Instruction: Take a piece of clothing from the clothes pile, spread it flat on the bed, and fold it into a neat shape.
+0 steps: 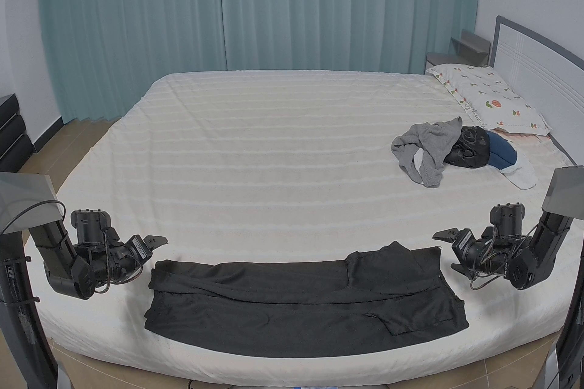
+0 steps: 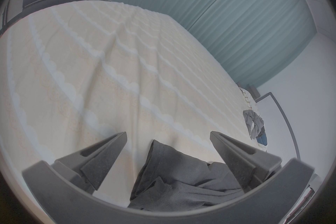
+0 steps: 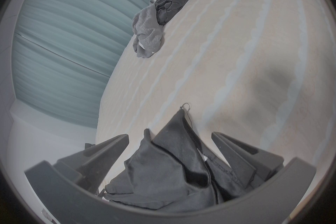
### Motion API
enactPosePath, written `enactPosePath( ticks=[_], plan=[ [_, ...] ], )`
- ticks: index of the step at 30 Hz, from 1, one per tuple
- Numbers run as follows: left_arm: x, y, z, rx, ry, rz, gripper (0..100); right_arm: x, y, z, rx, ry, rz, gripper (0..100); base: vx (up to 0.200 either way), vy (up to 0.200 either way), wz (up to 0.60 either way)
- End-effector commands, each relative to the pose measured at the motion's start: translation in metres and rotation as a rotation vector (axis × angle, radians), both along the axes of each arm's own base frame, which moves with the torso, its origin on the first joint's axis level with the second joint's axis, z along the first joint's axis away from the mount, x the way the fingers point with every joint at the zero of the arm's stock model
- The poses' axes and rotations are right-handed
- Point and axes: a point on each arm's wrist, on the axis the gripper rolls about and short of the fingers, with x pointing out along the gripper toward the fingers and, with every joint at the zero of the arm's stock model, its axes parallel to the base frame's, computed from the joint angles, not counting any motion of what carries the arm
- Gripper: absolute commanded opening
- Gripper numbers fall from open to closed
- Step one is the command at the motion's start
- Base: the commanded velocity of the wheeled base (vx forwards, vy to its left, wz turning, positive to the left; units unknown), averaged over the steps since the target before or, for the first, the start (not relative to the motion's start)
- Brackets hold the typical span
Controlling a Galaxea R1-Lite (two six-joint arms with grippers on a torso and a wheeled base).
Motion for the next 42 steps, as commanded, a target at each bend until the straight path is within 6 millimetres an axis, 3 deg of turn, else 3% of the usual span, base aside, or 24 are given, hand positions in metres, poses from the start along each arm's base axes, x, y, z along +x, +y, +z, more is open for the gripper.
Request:
enactPosePath(
  ticks=[1,7,13,22,40,41,42],
  plan=[
    [-0.007,0.0,-0.002,0.001,0.007,0.002,100,-0.009,0.005,0.001,0.004,0.009,0.014,100,-0.2,0.0,0.0],
    [-0.009,0.0,-0.004,0.001,0.019,0.001,100,-0.013,0.005,0.005,0.008,0.005,0.013,100,-0.2,0.0,0.0],
    [-0.011,-0.001,-0.006,0.004,0.031,-0.003,100,-0.015,0.005,0.005,0.006,0.01,0.013,100,0.0,0.0,0.0],
    [-0.042,-0.018,0.012,0.015,0.053,-0.043,100,-0.016,0.005,0.007,0.005,0.007,0.013,100,0.0,0.0,0.0],
    [-0.052,-0.025,-0.016,0.059,0.194,-0.013,100,-0.018,0.006,0.008,0.008,0.004,0.016,100,0.0,0.0,0.0],
    [-0.052,-0.025,-0.017,0.059,0.195,-0.013,0,-0.018,0.006,0.008,0.008,0.006,0.016,100,0.0,0.0,0.0],
    [-0.052,-0.025,-0.017,0.057,0.196,-0.012,0,-0.018,0.006,0.008,0.008,0.004,0.016,100,0.0,0.0,0.0]
  ],
)
